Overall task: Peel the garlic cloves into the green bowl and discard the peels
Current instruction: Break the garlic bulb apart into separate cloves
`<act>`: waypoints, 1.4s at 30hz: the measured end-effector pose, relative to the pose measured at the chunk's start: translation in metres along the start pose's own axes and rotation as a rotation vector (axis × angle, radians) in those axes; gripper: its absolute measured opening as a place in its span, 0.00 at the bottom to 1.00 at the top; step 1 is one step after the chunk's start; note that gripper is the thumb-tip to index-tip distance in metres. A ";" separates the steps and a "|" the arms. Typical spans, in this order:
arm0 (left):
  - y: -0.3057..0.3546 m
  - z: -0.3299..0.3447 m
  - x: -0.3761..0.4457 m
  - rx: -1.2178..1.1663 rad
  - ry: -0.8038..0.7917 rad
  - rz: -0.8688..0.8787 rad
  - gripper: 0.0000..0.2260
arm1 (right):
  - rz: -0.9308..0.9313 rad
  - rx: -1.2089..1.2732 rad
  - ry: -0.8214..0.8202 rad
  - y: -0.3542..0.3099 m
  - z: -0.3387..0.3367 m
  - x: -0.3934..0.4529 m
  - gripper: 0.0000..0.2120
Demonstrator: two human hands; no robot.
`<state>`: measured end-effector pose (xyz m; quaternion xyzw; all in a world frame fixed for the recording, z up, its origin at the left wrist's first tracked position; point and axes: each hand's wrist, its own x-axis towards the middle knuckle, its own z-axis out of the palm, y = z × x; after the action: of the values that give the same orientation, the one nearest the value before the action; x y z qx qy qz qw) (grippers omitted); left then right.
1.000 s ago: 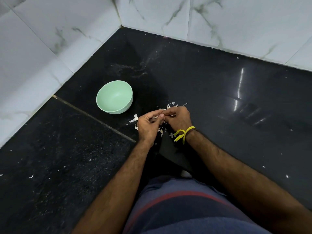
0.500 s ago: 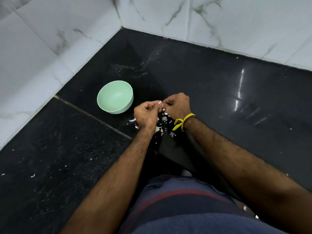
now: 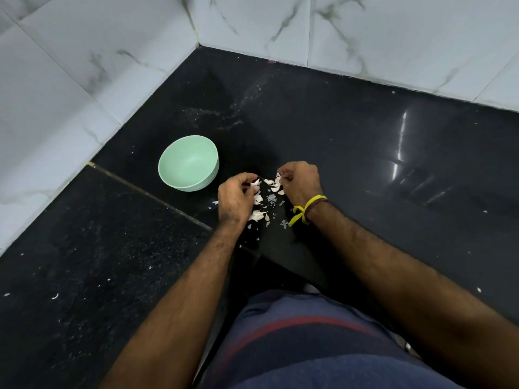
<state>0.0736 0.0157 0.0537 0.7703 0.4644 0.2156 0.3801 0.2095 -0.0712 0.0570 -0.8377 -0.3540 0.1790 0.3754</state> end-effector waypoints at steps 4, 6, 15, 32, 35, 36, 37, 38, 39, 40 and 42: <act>-0.018 -0.010 -0.025 0.007 0.015 0.010 0.06 | -0.085 0.006 0.035 0.003 0.005 -0.025 0.07; -0.029 -0.011 -0.036 0.033 -0.043 0.015 0.08 | -0.083 -0.013 -0.023 0.005 0.010 -0.033 0.07; -0.034 -0.008 -0.049 -0.142 -0.020 -0.137 0.07 | -0.109 0.061 -0.224 -0.002 0.026 -0.042 0.06; -0.016 -0.010 -0.064 -0.731 0.043 -0.321 0.06 | 0.199 0.709 -0.320 -0.012 0.024 -0.055 0.06; -0.013 -0.007 -0.068 -0.736 0.053 -0.311 0.09 | 0.195 0.746 -0.305 -0.014 0.022 -0.059 0.07; -0.012 -0.005 -0.068 -0.749 0.045 -0.309 0.09 | 0.195 0.758 -0.292 -0.014 0.021 -0.059 0.07; -0.010 -0.003 -0.069 -0.769 0.037 -0.313 0.08 | 0.194 0.762 -0.280 -0.013 0.020 -0.058 0.07; -0.009 -0.001 -0.069 -0.780 0.031 -0.320 0.08 | 0.190 0.756 -0.272 -0.013 0.018 -0.057 0.07; -0.007 0.001 -0.069 -0.784 0.028 -0.325 0.09 | 0.180 0.735 -0.265 -0.012 0.017 -0.056 0.07; -0.006 0.002 -0.068 -0.781 0.026 -0.327 0.09 | 0.164 0.707 -0.259 -0.011 0.015 -0.055 0.06; -0.004 0.003 -0.066 -0.761 0.032 -0.329 0.09 | 0.137 0.640 -0.232 -0.009 0.014 -0.053 0.05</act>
<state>0.0420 -0.0420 0.0502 0.4868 0.4743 0.3202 0.6599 0.1610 -0.0985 0.0560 -0.6733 -0.2634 0.3998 0.5634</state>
